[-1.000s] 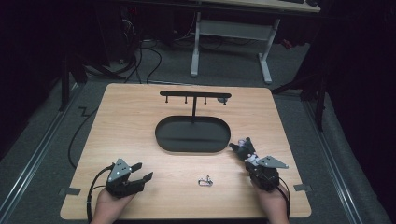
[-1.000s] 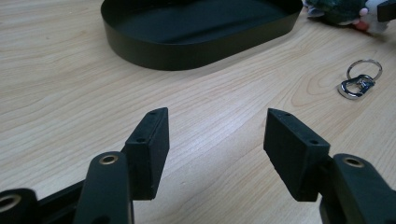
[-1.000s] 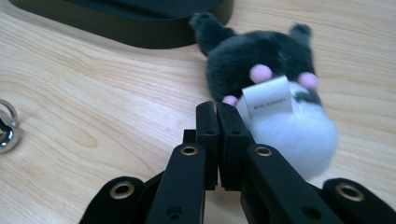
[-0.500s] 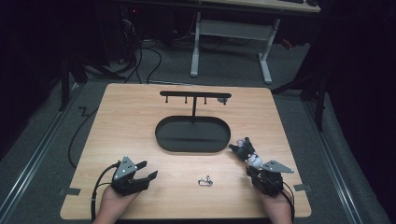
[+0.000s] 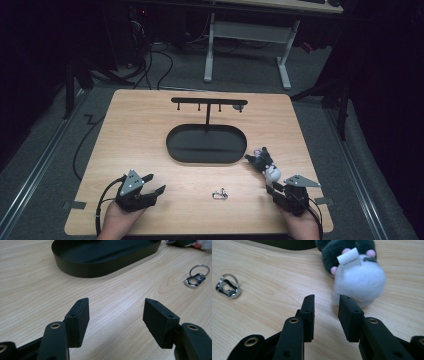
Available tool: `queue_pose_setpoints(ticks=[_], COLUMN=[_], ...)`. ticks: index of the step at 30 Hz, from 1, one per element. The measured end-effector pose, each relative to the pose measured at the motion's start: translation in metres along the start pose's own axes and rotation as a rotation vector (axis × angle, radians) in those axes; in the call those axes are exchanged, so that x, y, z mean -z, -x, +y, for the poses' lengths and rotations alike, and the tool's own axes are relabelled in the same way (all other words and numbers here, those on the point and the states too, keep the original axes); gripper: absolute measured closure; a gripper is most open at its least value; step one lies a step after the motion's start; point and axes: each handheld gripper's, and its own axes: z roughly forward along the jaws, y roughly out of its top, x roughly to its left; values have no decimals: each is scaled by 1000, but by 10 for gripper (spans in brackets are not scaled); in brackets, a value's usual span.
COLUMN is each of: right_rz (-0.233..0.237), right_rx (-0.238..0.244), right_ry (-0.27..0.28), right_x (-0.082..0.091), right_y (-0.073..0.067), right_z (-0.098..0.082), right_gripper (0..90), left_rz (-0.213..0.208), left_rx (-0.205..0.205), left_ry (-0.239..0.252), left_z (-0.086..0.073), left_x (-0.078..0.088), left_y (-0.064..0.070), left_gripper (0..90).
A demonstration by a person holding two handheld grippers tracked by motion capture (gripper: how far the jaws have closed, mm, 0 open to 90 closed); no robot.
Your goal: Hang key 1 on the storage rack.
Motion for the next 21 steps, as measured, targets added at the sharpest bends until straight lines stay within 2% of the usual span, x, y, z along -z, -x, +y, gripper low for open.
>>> queue_pose_setpoints(ticks=[2,8,11,15,21], right_rz=[-9,-33,-30,-20,-3], right_rx=[4,-31,-40,-21,-18], right_ry=[-13,-60,-92,-137,-178], right_x=[1,1,1,3,5], right_y=[1,1,2,5,6], right_z=[0,-5,-6,0,9], right_gripper=[664,645,607,557,464], left_rz=[-8,-27,-34,-38,-41], left_rx=[0,-7,-7,-2,-7], left_ry=[-1,-19,-18,-13,-7], left_z=[0,-2,-3,-2,-2], left_x=[-1,-5,-4,-3,-4], left_y=[0,0,0,0,0], left_gripper=[381,379,375,374,375])
